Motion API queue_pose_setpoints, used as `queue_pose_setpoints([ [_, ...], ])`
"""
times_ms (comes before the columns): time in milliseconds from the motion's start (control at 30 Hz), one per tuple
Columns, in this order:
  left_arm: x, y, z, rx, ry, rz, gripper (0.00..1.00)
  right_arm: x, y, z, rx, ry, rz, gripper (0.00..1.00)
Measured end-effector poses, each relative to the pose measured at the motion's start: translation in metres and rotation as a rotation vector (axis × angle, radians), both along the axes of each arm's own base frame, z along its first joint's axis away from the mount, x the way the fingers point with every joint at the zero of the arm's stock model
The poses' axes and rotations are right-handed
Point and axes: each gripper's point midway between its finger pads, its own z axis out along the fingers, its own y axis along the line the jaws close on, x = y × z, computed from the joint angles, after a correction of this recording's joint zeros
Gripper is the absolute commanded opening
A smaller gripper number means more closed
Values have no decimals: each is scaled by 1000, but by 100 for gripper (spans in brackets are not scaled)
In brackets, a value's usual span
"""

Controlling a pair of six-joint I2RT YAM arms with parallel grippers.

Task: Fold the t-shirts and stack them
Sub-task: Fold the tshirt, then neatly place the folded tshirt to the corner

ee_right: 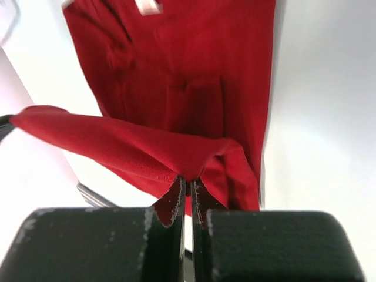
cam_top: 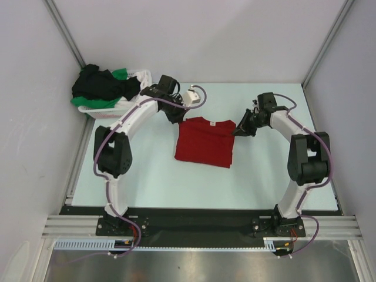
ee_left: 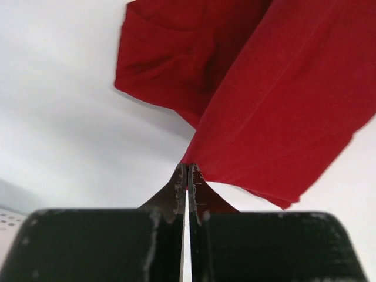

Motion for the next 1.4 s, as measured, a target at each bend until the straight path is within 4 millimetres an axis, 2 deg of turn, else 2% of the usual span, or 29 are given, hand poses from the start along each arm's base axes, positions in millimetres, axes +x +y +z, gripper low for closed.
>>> queue_pose_setpoints([
  [167,22,-1,-20,20,7,46,0,29,-1,-8,18,-28,-42,0],
  [567,61,-12,-48,8,-26,127,1,63,-13,-18,15,-63,-156,0],
  [633,66,-13,-53,4,-30,145,6,68,-15,-20,13,-69,-172,0],
  [667,69,-14,-55,0,-33,154,16,71,-17,-23,8,-72,-184,9],
  [733,76,-15,-57,-8,-53,175,32,78,-21,-28,-6,-78,-211,18],
  [767,80,-15,-57,-11,-63,186,49,83,-24,-33,-21,-82,-229,30],
  [800,86,-15,-57,-16,-78,197,56,87,-28,-37,-30,-87,-248,37],
  [867,97,-16,-56,-29,-101,227,64,98,-37,-45,-51,-100,-286,43],
  [900,103,-16,-55,-30,-111,240,64,103,-42,-48,-60,-107,-304,46],
  [967,116,-16,-50,-33,-138,258,64,112,-51,-50,-80,-123,-329,59],
  [1033,120,-13,-45,-33,-152,268,65,118,-60,-47,-113,-150,-338,68],
  [1100,117,-8,-42,-36,-152,274,66,120,-66,-39,-145,-183,-327,72],
  [1200,89,14,-43,-32,-107,289,66,108,-65,-20,-180,-225,-282,73],
  [1300,58,40,-40,-22,-66,309,66,82,-54,-5,-191,-247,-227,73],
  [1400,33,59,-27,-30,-55,318,66,57,-38,-11,-179,-227,-170,72],
])
